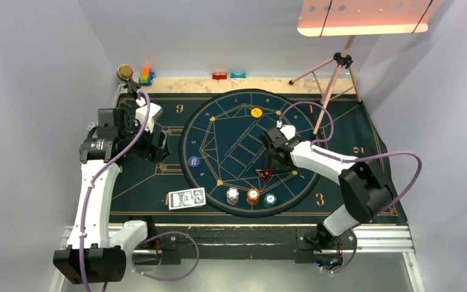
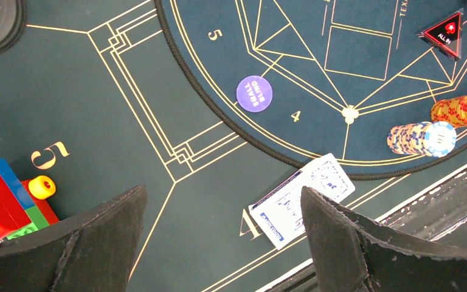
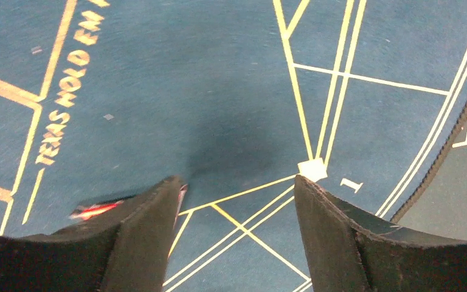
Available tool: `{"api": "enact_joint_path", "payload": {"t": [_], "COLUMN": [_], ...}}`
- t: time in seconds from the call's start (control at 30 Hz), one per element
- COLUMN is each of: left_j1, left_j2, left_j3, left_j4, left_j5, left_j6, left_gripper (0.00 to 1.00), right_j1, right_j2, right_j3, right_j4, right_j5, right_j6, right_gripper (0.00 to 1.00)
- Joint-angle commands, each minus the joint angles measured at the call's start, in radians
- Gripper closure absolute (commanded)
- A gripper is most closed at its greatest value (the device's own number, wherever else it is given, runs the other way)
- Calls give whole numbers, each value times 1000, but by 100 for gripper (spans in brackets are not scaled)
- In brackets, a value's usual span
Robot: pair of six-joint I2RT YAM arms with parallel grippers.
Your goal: Distribute texas hold em gaming equipment
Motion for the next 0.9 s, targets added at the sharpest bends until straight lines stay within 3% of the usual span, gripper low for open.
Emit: {"api": "enact_joint_path", "payload": {"t": [0.0,0.1,0.4,0.67,0.87], "left_j1": [5,4,5,5,4], "left_j2": [3,3,3,5,4], "left_j3": [42,43,56,69,75], "left_j4": [-1,-3,-17,-26,-34], "left_j5": [-6,-9,-16,-18,-29], "left_j6": [15,20,30,34,43], "left_gripper": [0,0,0,0,0], "right_j1": [70,119,203,203,149], "right_j2": [-22,-22,35,137,135], "right_j3": [86,85,74,80,72], "right_j4": [-13,38,52,-4,-37], "right_j5": [44,13,-45,-23,29], "right_j6": [-53,-107,-135,-53,46], "right_gripper": [25,20,18,25,41]}}
